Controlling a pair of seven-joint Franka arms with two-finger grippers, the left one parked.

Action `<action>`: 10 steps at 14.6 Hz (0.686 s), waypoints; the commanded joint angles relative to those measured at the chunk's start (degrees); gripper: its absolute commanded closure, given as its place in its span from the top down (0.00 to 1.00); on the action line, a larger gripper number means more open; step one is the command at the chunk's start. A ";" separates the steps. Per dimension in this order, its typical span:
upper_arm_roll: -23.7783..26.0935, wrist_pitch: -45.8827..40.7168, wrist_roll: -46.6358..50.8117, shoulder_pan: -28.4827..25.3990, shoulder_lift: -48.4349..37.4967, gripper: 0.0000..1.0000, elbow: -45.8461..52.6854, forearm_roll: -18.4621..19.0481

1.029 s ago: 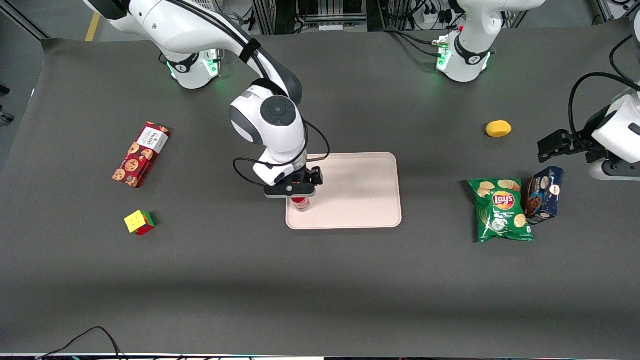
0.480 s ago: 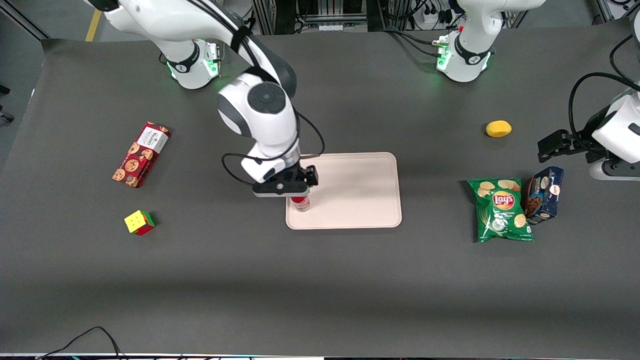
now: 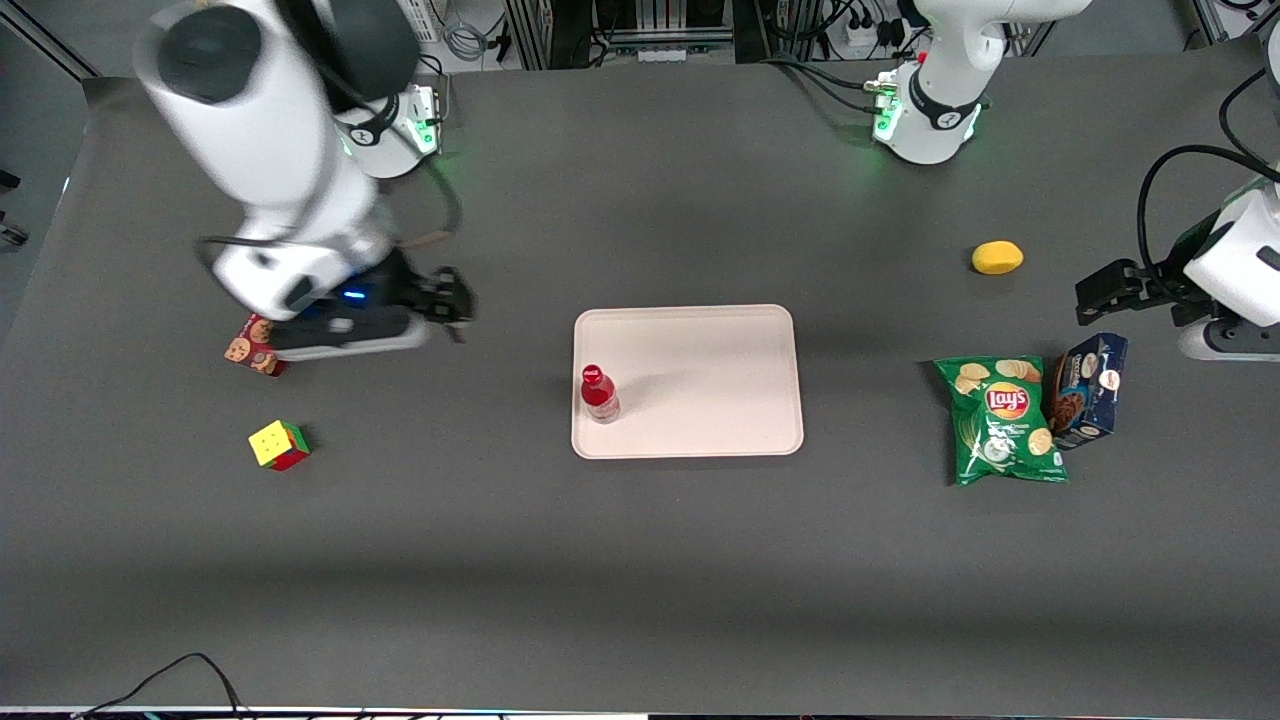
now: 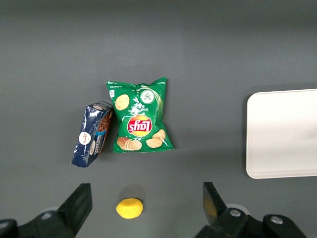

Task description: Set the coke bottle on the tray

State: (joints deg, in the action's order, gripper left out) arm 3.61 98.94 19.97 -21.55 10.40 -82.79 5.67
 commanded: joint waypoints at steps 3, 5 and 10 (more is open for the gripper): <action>-2.39 -7.18 -8.63 10.27 -4.68 1.00 -0.35 -1.45; -2.03 -7.18 -8.54 15.11 -4.69 1.00 -1.05 -1.80; -2.64 -9.11 -8.54 23.38 -4.86 1.00 -0.97 -2.15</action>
State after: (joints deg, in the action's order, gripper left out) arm 0.61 91.73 12.29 -1.31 6.21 -83.90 4.83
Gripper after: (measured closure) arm 0.000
